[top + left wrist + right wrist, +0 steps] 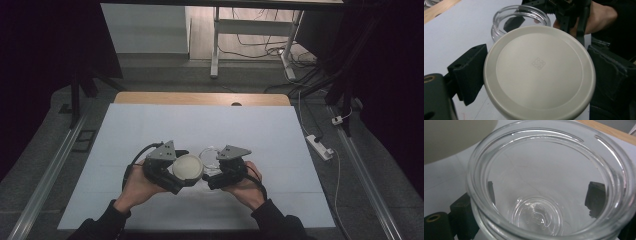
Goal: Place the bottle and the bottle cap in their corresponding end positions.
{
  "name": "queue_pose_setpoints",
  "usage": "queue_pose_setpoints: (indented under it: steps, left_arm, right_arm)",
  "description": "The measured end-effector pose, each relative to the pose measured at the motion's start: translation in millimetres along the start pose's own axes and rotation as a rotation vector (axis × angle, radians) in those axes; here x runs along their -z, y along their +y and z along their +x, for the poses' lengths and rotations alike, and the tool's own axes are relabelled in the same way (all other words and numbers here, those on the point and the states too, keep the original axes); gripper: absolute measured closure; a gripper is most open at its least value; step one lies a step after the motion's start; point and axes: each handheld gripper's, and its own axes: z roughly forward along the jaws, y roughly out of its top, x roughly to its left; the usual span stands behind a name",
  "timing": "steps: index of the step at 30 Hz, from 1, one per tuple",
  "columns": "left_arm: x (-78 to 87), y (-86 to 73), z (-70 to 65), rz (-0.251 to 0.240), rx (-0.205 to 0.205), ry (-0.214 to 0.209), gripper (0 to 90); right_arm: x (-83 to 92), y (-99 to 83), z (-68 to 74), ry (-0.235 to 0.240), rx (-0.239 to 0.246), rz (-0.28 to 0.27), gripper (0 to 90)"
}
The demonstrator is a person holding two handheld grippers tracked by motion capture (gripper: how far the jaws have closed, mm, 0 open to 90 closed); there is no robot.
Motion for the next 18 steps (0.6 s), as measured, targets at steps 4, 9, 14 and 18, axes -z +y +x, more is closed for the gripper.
queue_pose_setpoints:
  steps: [4, 9, 14, 18]
  left_arm:
    - [-1.6, -2.0, -2.3, 0.001, -0.011, 0.0, 8.6]
    - [-3.4, -4.5, -4.4, 0.001, -0.025, -0.006, 8.6]
    - [-7.1, -7.1, -6.3, 0.004, -0.028, -0.013, 8.7]
    - [-9.7, -8.4, -6.8, 0.01, -0.037, -0.015, 8.7]
  right_arm:
    - [-0.7, 1.5, -3.9, -0.008, -0.004, -0.001, 6.5]
    - [-1.6, 4.0, -9.6, -0.023, -0.008, -0.005, 6.5]
    - [-4.0, 5.1, -15.8, -0.038, -0.014, -0.007, 6.5]
    - [-6.3, 6.5, -19.9, -0.047, -0.019, -0.009, 6.5]
